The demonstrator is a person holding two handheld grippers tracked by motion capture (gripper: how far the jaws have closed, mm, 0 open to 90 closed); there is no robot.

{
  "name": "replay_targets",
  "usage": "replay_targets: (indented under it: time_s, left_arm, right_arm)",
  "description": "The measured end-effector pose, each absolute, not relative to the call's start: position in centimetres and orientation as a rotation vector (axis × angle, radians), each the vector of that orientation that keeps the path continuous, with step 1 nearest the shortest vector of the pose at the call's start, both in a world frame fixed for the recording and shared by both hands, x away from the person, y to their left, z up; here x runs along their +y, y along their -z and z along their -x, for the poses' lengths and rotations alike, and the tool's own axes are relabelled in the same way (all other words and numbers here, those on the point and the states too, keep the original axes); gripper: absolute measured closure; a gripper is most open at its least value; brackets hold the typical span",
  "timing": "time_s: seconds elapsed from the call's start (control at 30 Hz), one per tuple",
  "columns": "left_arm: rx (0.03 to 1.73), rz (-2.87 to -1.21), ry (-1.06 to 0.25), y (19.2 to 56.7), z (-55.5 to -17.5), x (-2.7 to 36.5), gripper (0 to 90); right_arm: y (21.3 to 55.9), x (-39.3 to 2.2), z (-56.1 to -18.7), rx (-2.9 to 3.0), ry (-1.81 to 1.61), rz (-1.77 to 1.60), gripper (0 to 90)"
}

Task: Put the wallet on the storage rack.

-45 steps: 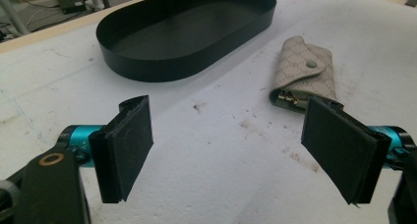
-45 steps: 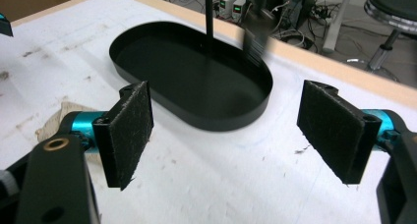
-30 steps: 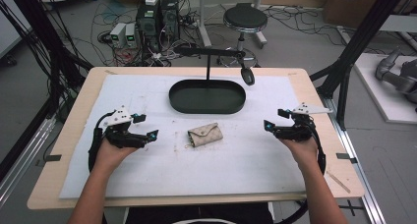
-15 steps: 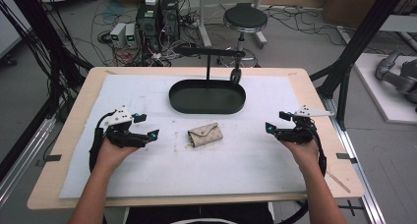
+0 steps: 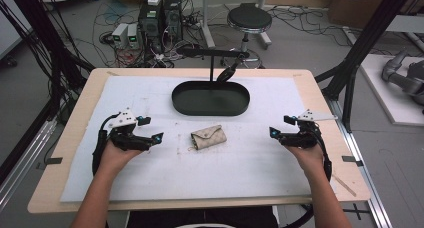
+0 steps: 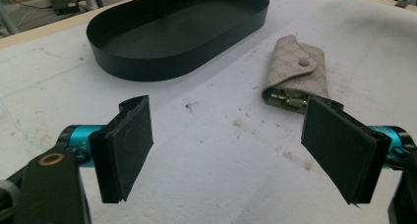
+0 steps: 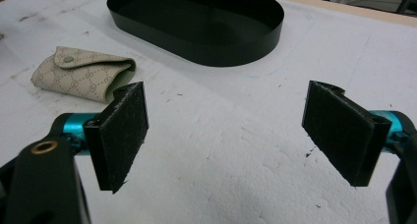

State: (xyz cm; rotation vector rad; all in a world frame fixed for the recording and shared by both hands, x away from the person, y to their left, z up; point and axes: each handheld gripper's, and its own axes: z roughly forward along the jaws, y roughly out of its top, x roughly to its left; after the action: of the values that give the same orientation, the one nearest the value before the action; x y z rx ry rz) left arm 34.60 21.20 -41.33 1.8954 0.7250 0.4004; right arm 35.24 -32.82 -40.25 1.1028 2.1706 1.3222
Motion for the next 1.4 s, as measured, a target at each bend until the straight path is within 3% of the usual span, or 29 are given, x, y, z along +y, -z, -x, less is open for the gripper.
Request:
replay_targets:
  time_s: [0.73,1.4]
  left_arm:
    - [0.638,-1.955,-0.269,42.0,-37.3,13.3,15.9]
    - [0.582,-2.157,-0.22,44.6,-38.6,8.2,14.3]
  right_arm:
    - [40.5,-32.8,-35.4,2.187,-1.311,-1.09,18.0]
    - [40.7,-32.5,-35.4,2.205,-1.306,-1.089,18.0]
